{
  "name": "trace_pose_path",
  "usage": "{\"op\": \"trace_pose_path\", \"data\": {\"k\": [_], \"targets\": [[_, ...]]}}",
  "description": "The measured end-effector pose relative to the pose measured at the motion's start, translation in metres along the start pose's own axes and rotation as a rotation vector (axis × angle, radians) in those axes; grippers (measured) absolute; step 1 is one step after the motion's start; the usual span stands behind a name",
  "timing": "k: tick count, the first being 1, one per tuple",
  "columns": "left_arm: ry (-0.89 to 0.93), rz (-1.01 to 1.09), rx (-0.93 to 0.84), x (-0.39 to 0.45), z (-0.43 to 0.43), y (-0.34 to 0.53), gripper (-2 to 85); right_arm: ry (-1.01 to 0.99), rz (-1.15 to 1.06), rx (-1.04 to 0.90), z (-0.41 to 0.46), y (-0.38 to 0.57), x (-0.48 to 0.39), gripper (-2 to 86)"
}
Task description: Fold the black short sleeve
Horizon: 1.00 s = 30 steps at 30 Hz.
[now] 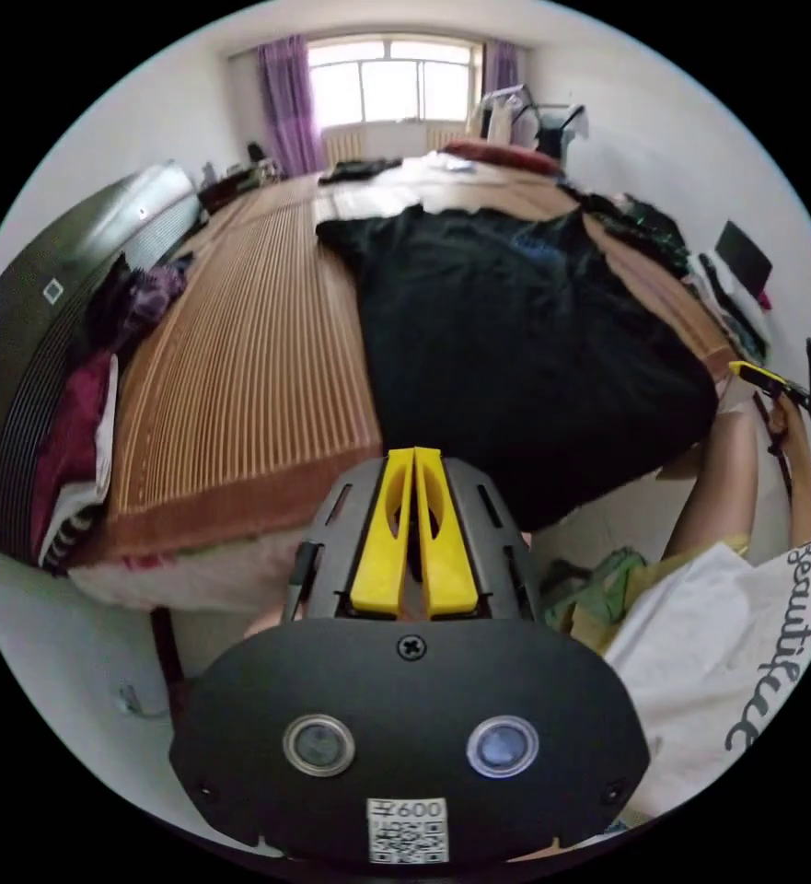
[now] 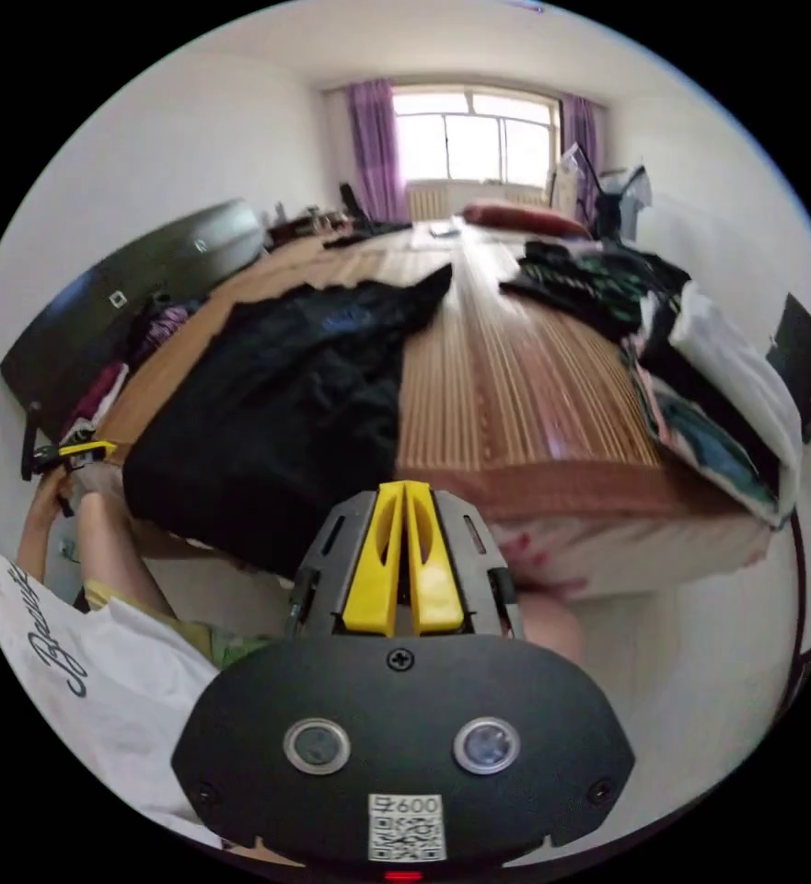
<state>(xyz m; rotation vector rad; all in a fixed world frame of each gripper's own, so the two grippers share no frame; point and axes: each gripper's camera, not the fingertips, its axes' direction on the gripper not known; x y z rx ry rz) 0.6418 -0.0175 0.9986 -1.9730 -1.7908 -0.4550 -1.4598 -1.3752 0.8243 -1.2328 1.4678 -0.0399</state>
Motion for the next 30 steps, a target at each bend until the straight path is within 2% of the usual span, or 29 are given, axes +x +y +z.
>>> {"op": "trace_pose_path", "data": {"k": [3,5,8,9,12,15,17,19,24,26,30], "targets": [[-0.084,0.148,0.132,0.022,0.004,-0.024,0.8,-0.19,-0.083,0.108,0.035,-0.004,-0.037,-0.7],[-0.222,0.181,0.253,0.03,0.014,-0.037,0.9,-0.324,-0.2,0.116,0.079,-0.009,-0.086,-0.4],[-0.303,0.115,0.451,0.02,0.029,-0.042,0.9,-0.343,-0.318,0.12,0.134,-0.019,-0.156,1.1],[-0.312,0.11,0.469,0.018,0.035,-0.043,0.9,-0.339,-0.342,0.126,0.144,-0.022,-0.17,1.8],[-0.291,0.094,0.435,0.002,0.069,-0.049,0.8,-0.326,-0.423,0.132,0.201,-0.037,-0.232,5.0],[-0.158,0.007,0.337,-0.021,0.083,-0.057,0.7,-0.327,-0.543,0.143,0.258,-0.051,-0.287,5.3],[-0.073,0.054,0.294,-0.03,0.075,-0.061,0.6,-0.292,-0.624,0.142,0.313,-0.063,-0.325,4.9],[-0.12,0.022,0.325,-0.037,0.07,-0.057,0.5,-0.239,-0.676,0.108,0.36,-0.076,-0.354,5.8],[-0.12,-0.051,0.264,-0.059,0.063,-0.06,0.4,-0.112,-0.632,-0.035,0.499,-0.104,-0.398,7.6],[-0.136,-0.07,0.239,-0.064,0.06,-0.06,0.4,-0.005,-0.623,-0.189,0.575,-0.099,-0.403,7.6],[-0.16,-0.055,0.228,-0.067,0.041,-0.06,0.4,0.202,-0.659,-0.391,0.666,-0.056,-0.38,4.0]]}}
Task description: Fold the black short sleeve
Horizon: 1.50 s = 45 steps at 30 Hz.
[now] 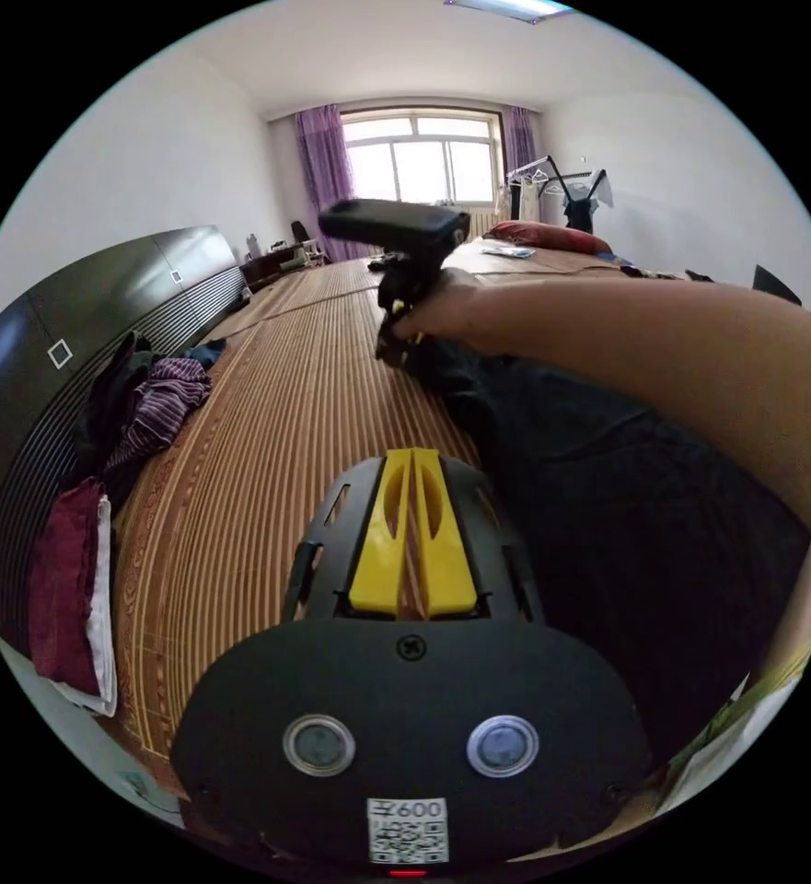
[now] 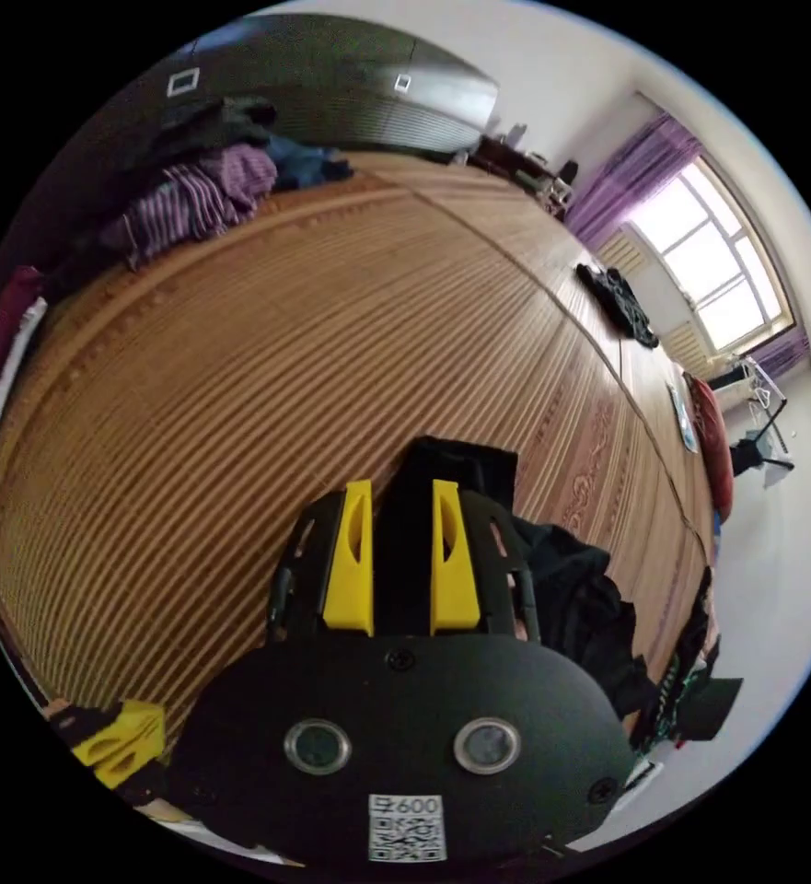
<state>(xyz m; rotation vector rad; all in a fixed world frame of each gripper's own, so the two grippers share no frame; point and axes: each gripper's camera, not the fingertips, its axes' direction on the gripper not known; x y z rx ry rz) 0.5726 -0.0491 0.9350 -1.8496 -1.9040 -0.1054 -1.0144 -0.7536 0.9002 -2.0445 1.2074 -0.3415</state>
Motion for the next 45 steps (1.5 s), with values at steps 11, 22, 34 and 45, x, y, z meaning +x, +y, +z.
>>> {"op": "trace_pose_path", "data": {"k": [11,22,34,45], "targets": [[0.104,-0.149,0.042,-0.039,-0.056,-0.014,0.4,-1.223,0.176,0.687,0.061,0.235,0.246,-0.6],[0.148,-0.225,-0.021,-0.063,-0.081,-0.042,0.4,-0.235,0.041,0.226,0.114,0.259,0.124,11.8],[0.189,-0.289,-0.032,-0.088,-0.122,-0.063,0.3,-0.332,-0.056,0.203,0.197,0.357,0.002,5.5],[0.17,-0.528,0.112,-0.127,-0.178,-0.058,0.3,-0.873,-0.533,0.434,0.166,0.505,0.028,3.2]]}}
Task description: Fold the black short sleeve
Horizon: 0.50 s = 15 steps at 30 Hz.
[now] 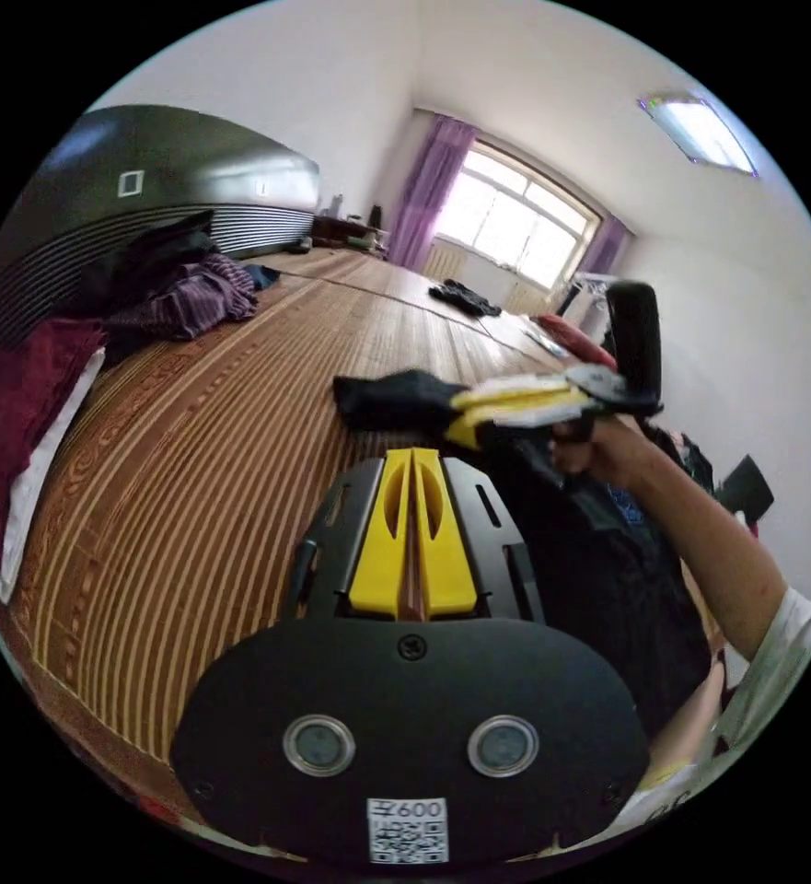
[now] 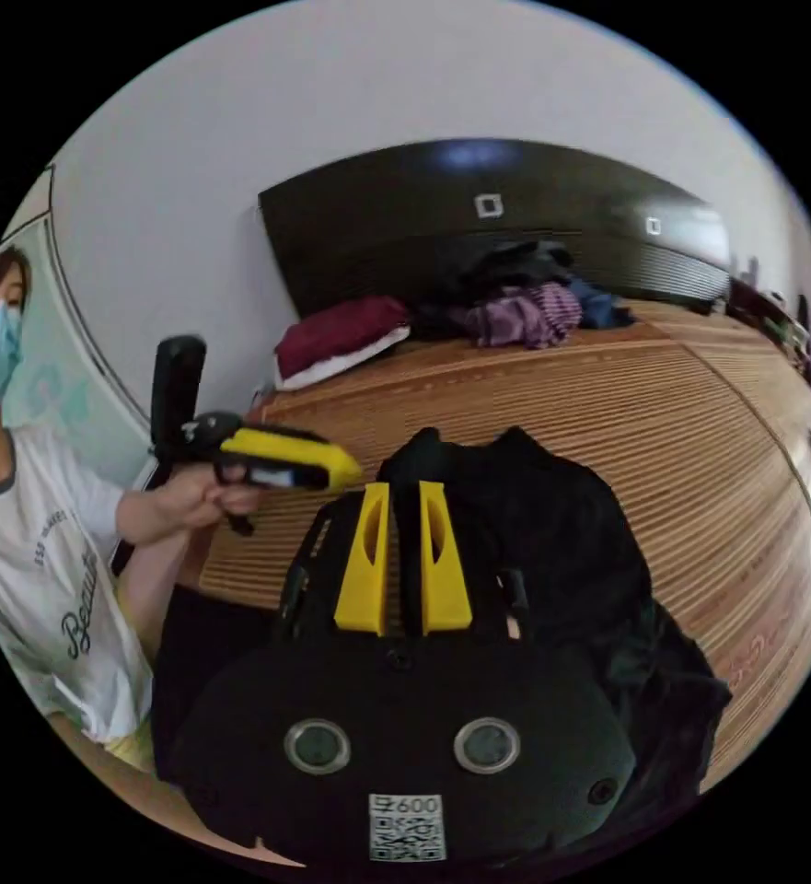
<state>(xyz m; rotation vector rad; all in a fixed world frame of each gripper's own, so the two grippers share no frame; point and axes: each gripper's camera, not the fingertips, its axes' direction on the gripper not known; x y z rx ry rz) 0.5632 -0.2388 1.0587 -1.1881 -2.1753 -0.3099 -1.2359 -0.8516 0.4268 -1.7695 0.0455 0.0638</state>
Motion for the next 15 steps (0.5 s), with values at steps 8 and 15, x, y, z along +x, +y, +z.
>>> {"op": "trace_pose_path", "data": {"k": [8,15], "targets": [[-0.058,-0.091,0.118,-0.009,-0.041,-0.004,0.3,0.028,-0.072,0.048,-0.011,0.045,-0.042,6.8],[-0.028,-0.064,0.09,0.005,-0.046,-0.01,0.3,0.631,0.548,-0.189,-0.026,0.092,0.094,-0.5]]}}
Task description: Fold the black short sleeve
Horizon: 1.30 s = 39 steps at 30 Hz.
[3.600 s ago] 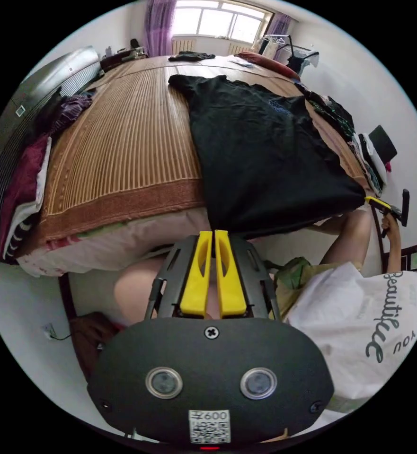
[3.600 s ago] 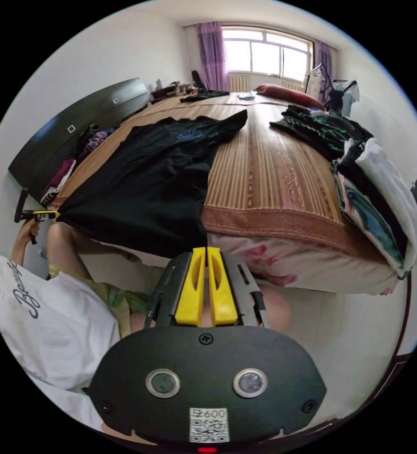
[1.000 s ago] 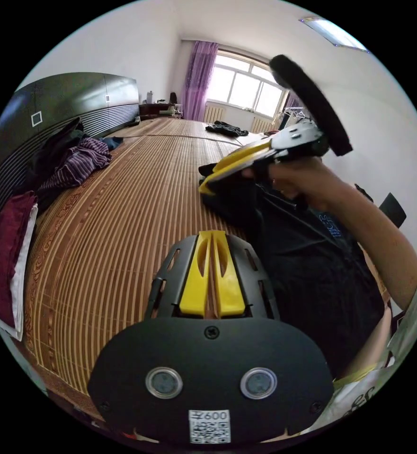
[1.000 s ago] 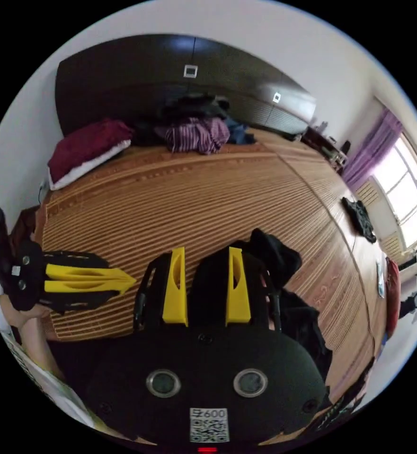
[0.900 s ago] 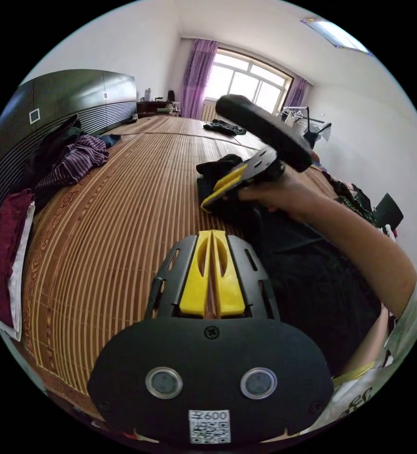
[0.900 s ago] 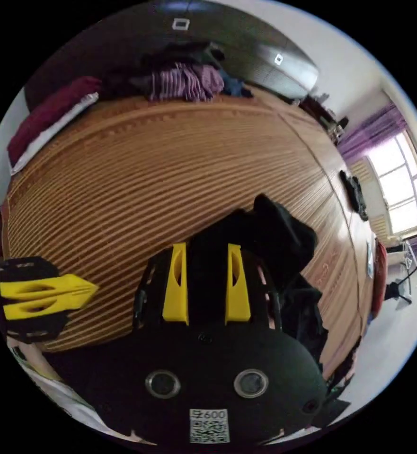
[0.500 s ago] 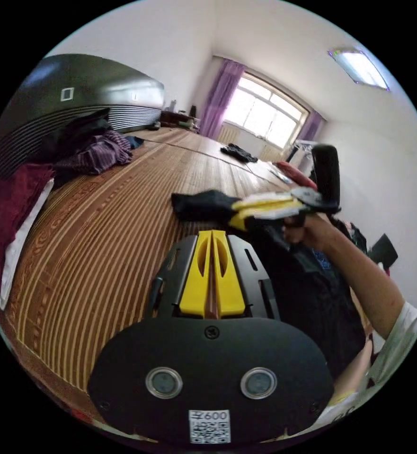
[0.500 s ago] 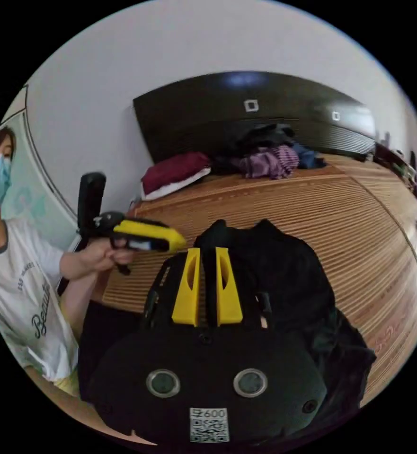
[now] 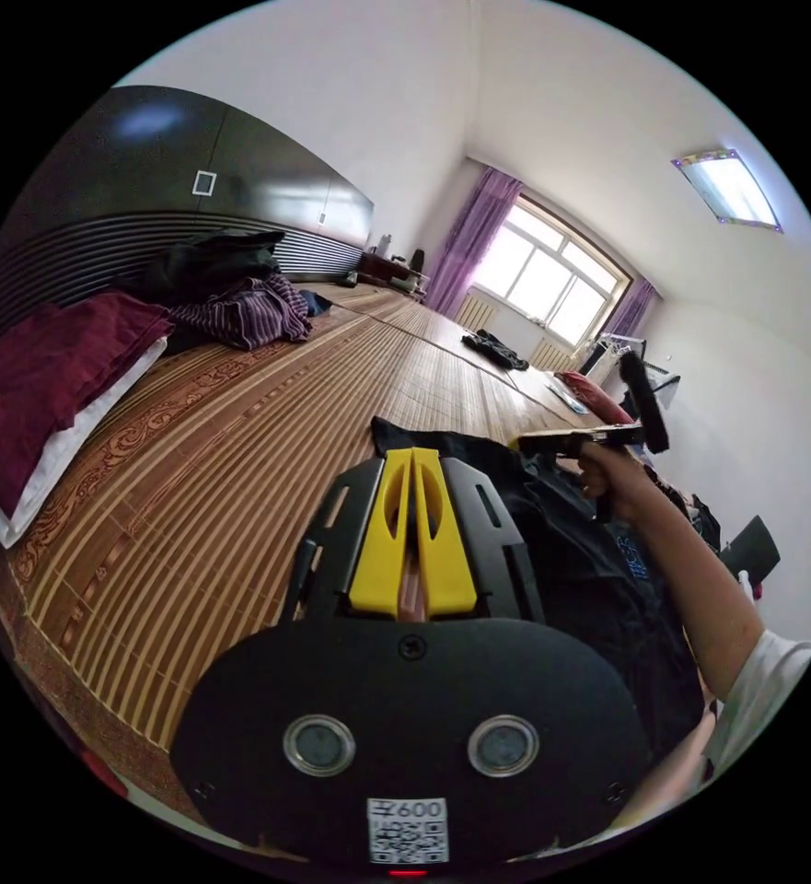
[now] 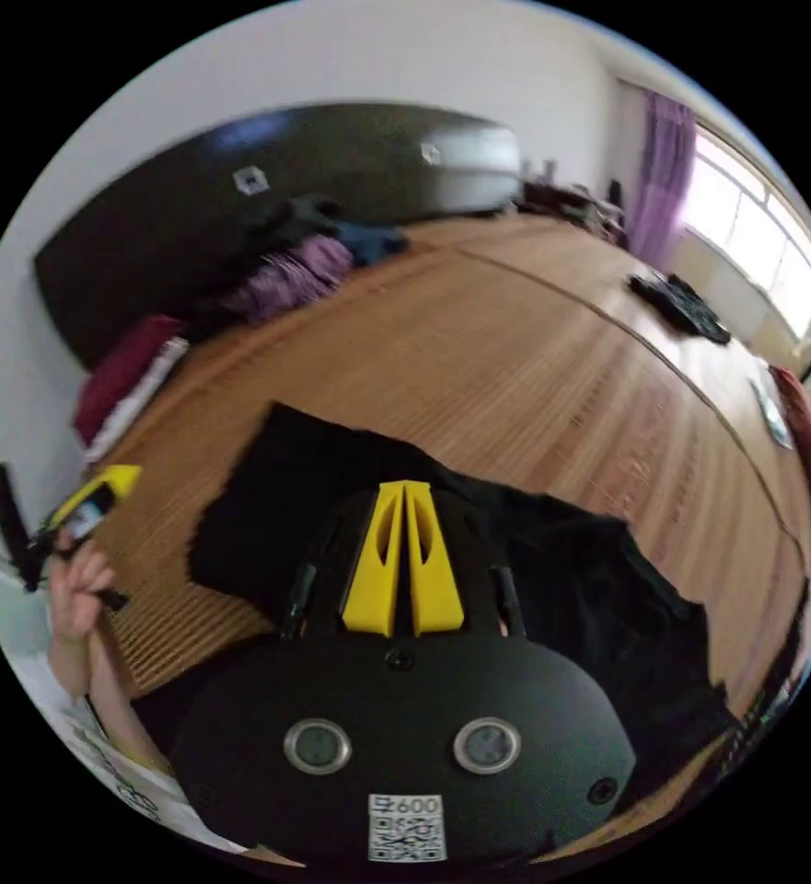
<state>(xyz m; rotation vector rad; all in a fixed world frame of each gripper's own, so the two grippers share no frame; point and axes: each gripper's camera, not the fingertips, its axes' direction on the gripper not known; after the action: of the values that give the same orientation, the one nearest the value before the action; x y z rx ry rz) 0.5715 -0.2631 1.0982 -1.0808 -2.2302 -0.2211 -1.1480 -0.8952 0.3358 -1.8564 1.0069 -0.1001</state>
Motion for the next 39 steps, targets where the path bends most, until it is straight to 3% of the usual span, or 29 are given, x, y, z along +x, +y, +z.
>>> {"op": "trace_pose_path", "data": {"k": [1,3,7,9,13,16,18,19,21,25,30,34,36,38,39], "targets": [[0.009,0.001,0.0,0.002,-0.001,-0.002,0.3,0.106,0.029,-0.059,0.024,-0.001,0.009,-0.7],[0.018,0.009,-0.004,0.006,-0.001,-0.004,0.3,0.114,-0.022,-0.1,0.054,-0.003,0.008,-0.8],[0.012,0.096,-0.091,0.027,0.013,-0.008,0.3,0.316,-0.173,-0.005,0.072,-0.013,-0.009,-0.9],[-0.001,0.164,-0.174,0.04,0.027,-0.01,0.3,0.299,-0.164,0.031,0.067,-0.012,0.0,-0.9],[0.062,0.272,-0.316,0.064,0.066,-0.005,0.3,0.038,-0.056,0.263,0.017,0.018,0.033,-0.8],[0.073,0.31,-0.541,0.074,0.097,-0.001,0.3,0.04,0.02,0.323,-0.013,0.036,0.043,-0.8],[0.016,0.373,-0.526,0.085,0.092,0.001,0.2,-0.055,-0.061,0.285,-0.019,0.041,0.039,-0.8],[-0.079,0.423,-0.515,0.094,0.089,0.003,0.2,-0.143,-0.16,0.164,-0.009,0.037,0.03,-0.8],[-0.167,0.469,-0.499,0.104,0.088,0.008,0.2,-0.124,-0.256,-0.118,0.027,0.029,0.012,-0.8],[-0.147,0.434,-0.5,0.11,0.091,0.012,0.2,-0.013,-0.248,0.02,0.024,0.024,0.005,-0.8],[-0.114,0.409,-0.503,0.113,0.092,0.018,0.3,-0.178,-0.144,0.062,-0.007,0.019,0.041,-0.8],[-0.161,0.46,-0.5,0.131,0.096,0.03,0.2,-0.139,0.139,0.371,-0.058,0.027,0.103,-0.9],[-0.187,0.484,-0.493,0.139,0.097,0.036,0.2,-0.071,0.193,0.265,-0.037,0.006,0.124,-0.9],[-0.205,0.503,-0.488,0.146,0.099,0.044,0.2,0.024,0.154,0.033,0.017,-0.022,0.131,-0.9],[-0.206,0.505,-0.488,0.147,0.099,0.045,0.2,0.046,0.161,0.09,0.013,-0.023,0.131,-0.9]]}}
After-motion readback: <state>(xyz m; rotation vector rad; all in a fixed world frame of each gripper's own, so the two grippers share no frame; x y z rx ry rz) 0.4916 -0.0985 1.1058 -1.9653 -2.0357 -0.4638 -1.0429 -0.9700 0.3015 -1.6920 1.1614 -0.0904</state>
